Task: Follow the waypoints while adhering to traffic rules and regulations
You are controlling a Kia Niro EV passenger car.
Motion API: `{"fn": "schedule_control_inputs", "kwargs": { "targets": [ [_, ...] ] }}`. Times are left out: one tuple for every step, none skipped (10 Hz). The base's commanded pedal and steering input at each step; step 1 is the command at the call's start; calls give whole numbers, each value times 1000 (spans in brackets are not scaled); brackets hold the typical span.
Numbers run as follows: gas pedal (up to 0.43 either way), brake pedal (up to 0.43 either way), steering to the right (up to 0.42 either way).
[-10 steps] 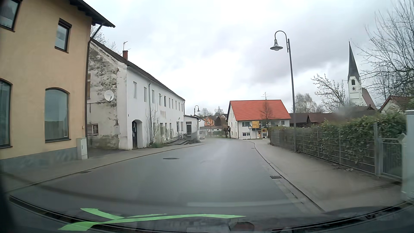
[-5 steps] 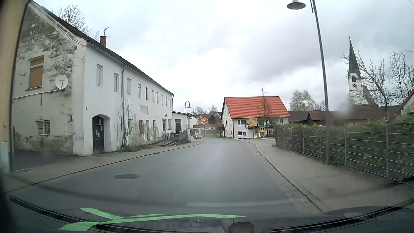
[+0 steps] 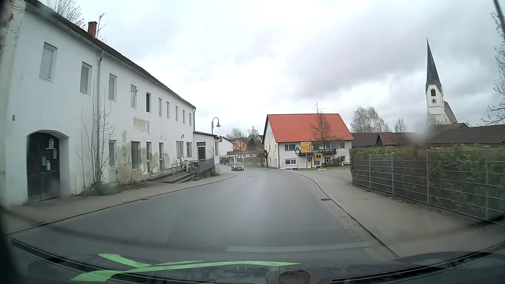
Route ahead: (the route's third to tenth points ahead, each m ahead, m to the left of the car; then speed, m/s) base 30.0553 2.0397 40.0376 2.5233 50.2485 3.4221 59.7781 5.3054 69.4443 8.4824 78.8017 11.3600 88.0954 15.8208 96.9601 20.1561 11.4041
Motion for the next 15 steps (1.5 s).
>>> {"fn": "schedule_control_inputs", "kwargs": {
  "targets": [
    [0, 0, 20],
    [0, 0, 20],
    [0, 0, 20],
    [0, 0, 20],
    [0, 0, 20],
    [0, 0, 19],
    [0, 0, 17],
    [0, 0, 14],
    [0, 0, 10],
    [0, 0, 7],
    [0, 0, 6],
    [0, 0, 6],
    [0, 0, 5],
    [0, 0, 5],
    [0, 0, 2]
  ]
}}
